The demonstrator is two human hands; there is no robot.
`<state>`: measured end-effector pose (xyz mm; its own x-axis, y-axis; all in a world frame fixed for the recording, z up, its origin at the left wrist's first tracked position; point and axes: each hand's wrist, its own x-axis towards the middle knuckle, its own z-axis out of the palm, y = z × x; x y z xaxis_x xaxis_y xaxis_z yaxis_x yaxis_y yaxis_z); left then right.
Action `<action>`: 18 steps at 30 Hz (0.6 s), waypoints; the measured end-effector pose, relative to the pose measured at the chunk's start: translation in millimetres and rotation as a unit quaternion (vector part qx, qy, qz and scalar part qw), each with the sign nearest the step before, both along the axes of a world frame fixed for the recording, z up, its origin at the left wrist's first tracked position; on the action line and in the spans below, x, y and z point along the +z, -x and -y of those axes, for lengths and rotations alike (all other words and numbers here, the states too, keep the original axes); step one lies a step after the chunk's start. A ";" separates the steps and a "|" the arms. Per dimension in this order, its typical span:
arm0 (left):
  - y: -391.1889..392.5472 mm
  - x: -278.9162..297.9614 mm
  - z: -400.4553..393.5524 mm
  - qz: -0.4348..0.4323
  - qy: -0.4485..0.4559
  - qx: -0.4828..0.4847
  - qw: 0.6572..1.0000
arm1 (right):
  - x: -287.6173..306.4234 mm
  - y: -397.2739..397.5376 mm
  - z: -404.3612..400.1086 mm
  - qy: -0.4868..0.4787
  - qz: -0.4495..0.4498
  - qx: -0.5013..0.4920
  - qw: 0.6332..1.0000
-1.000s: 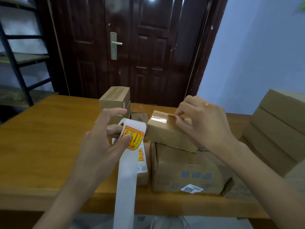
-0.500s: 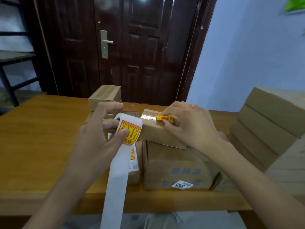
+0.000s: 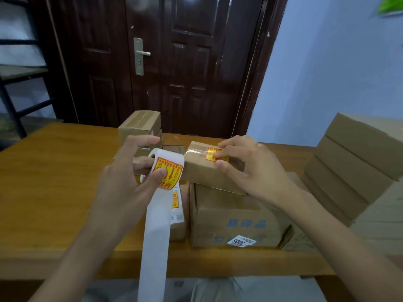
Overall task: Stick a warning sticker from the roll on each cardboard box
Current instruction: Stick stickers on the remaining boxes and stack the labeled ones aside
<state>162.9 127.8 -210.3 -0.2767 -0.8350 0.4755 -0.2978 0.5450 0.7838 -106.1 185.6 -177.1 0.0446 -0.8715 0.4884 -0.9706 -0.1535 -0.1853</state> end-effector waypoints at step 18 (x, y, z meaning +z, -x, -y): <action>-54.1 7.0 -9.5 -0.019 -0.001 0.074 0.997 | 32.9 3.2 -10.4 -0.271 0.017 0.046 0.961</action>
